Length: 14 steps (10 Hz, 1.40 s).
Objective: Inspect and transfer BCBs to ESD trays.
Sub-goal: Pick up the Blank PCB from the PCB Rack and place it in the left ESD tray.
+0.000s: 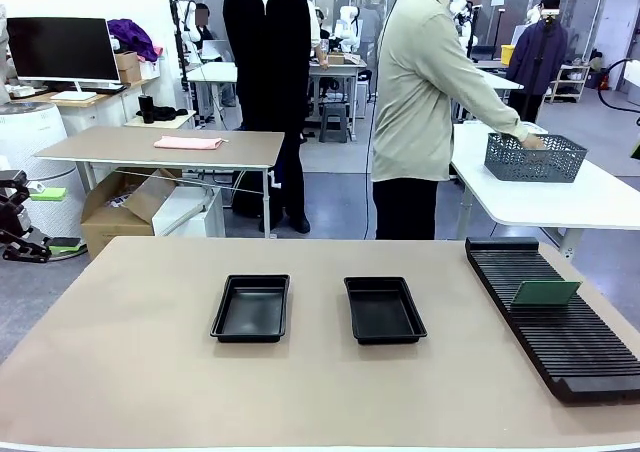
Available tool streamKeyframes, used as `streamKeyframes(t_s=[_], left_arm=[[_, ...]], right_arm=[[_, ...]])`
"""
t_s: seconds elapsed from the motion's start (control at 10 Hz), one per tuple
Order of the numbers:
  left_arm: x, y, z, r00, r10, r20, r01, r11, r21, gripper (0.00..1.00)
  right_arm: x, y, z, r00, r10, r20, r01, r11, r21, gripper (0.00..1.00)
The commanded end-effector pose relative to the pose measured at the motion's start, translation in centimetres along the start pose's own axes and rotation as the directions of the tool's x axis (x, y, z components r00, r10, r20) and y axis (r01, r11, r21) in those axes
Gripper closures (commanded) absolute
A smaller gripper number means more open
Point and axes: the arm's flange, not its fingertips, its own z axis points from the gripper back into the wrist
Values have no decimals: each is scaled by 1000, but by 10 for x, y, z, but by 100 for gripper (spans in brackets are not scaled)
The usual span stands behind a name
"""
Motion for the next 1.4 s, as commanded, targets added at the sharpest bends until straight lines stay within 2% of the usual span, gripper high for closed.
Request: streamKeyframes(t_s=[0.0,0.2,0.7,1.3], left_arm=[[1,-1,0,1000,-3,7,3,1000,-5,0],[1,-1,0,1000,-3,7,3,1000,-5,0],[1,-1,0,1000,-3,7,3,1000,-5,0],[1,-1,0,1000,-3,7,3,1000,-5,0]], right_arm=[[8,2,-7,999,-28,-46,27,999,-22,0],[0,-1,-3,1000,-3,-10,3,1000,-3,0],[-1,-1,-2,1000,-11,-12,11,1000,-6,0],[8,4,-66,1000,23,19,-23,1000,17,0]])
